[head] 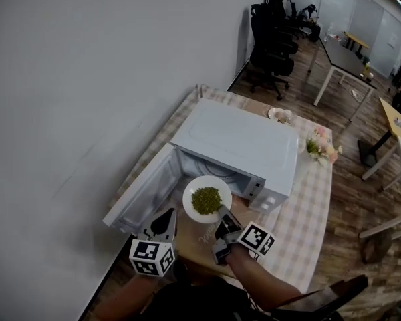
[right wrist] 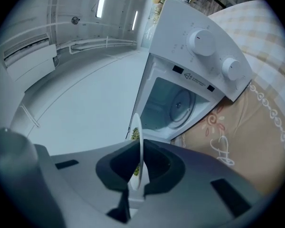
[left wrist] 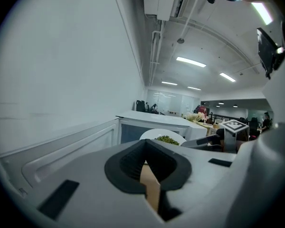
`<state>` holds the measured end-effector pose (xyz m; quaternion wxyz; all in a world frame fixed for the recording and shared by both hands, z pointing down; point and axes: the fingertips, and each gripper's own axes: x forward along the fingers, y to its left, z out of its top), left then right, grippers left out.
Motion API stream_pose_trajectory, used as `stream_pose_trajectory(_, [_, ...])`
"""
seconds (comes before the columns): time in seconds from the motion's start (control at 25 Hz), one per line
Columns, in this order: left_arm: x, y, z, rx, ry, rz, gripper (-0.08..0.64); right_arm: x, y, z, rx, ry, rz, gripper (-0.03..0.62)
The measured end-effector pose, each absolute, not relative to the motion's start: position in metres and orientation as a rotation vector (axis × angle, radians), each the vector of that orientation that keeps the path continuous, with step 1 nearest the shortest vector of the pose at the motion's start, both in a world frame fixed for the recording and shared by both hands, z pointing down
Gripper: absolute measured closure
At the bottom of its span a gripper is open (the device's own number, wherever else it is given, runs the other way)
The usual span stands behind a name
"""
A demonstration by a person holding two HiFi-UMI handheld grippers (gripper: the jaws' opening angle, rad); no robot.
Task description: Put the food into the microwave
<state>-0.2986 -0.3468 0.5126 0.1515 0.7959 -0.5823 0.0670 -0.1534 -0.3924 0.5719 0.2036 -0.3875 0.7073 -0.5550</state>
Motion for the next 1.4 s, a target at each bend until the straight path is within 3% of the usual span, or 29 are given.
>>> stream_pose_trajectory(1.4, [-0.277, -0.435, 0.614, 2.579, -1.102, 0.479, 0.552, -0.131, -0.498, 0.700, -1.551, 1.456, -1.468, 0.569])
